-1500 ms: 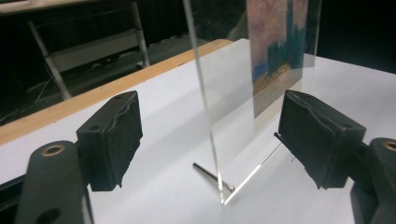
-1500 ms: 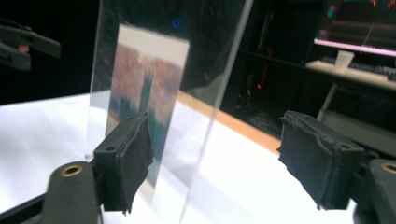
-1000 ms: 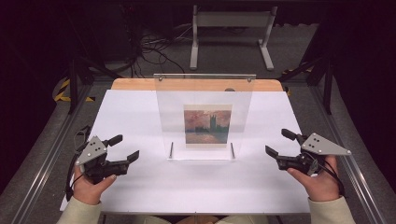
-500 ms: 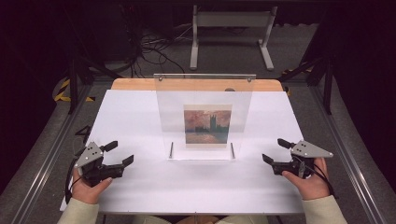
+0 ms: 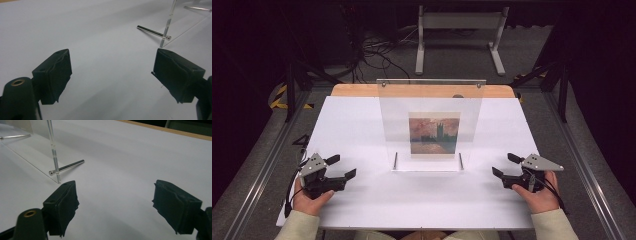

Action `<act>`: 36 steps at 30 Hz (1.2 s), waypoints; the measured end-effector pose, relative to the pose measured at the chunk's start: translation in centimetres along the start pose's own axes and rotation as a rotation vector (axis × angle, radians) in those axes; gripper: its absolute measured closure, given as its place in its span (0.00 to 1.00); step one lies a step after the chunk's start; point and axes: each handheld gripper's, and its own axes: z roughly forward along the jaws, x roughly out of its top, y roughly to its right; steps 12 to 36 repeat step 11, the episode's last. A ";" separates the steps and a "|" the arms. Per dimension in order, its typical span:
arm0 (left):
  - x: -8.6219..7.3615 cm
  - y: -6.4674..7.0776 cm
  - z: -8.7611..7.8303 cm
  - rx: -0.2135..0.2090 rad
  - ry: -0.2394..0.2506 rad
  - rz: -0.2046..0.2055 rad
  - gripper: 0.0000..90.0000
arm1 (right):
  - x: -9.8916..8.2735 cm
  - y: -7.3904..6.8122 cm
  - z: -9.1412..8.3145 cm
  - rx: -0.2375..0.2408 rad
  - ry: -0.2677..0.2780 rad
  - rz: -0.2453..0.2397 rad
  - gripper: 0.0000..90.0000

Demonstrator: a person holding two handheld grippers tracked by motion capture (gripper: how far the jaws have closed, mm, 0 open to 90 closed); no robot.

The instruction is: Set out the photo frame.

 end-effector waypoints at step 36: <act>0.0 0.1 0.0 0.000 0.005 -0.002 0.17 | 0.1 0.0 -0.1 -0.013 0.011 0.004 0.21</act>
